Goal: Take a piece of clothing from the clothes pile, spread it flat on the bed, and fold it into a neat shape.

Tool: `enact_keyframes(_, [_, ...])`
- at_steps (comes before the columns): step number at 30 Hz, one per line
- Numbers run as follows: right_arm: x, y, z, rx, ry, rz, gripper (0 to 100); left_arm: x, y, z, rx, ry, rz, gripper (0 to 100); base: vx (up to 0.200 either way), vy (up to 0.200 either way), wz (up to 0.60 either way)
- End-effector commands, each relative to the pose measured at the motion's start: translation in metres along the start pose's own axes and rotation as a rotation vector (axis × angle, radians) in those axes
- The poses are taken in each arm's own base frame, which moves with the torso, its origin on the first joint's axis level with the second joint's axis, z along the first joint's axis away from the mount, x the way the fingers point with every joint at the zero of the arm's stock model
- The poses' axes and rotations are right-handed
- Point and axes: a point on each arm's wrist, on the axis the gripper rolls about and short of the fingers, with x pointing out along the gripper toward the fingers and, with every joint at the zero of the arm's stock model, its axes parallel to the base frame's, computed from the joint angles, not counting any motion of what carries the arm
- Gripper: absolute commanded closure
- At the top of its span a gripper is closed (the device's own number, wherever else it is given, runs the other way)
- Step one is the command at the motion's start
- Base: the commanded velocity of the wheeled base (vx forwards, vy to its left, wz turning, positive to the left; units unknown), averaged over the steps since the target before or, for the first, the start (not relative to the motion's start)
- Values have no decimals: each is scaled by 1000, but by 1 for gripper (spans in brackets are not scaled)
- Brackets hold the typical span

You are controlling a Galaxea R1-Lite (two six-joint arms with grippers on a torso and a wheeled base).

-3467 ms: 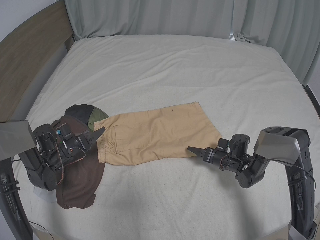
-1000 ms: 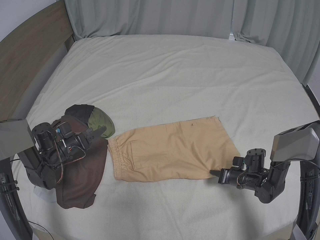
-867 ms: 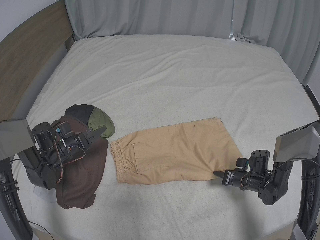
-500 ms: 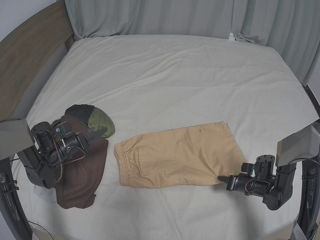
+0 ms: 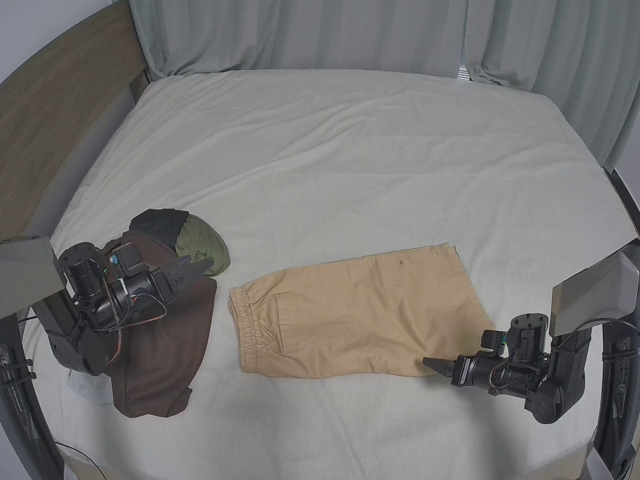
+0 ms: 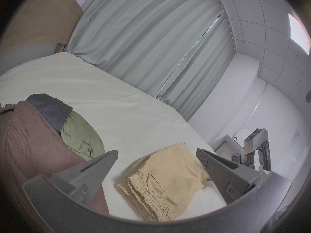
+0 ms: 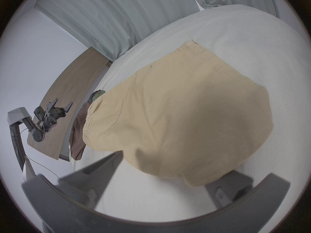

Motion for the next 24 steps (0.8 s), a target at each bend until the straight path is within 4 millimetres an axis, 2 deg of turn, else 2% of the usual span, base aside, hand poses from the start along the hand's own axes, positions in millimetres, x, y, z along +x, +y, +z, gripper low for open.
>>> enact_keyframes(1, [-3, 4, -5, -12, 21, 3, 0, -1, 2, 1, -2, 3, -7, 0, 0, 0, 0])
enact_keyframes(5, [-10, 11, -12, -23, 59, 17, 0, -3, 0, -2, -6, 18, -26, 0, 0, 0, 0])
enact_keyframes(11, [-22, 31, -11, -46, 74, 106, 0, -5, -2, -6, -16, 42, -47, 0, 0, 0, 0])
enact_keyframes(22, [-39, 59, 13, -105, -12, 271, 0, -7, -6, -12, -30, 65, -58, 0, 0, 0, 0])
enact_keyframes(24, [-42, 69, 29, -140, -70, 341, 0, -9, -10, -10, -29, 70, -74, 0, 0, 0, 0])
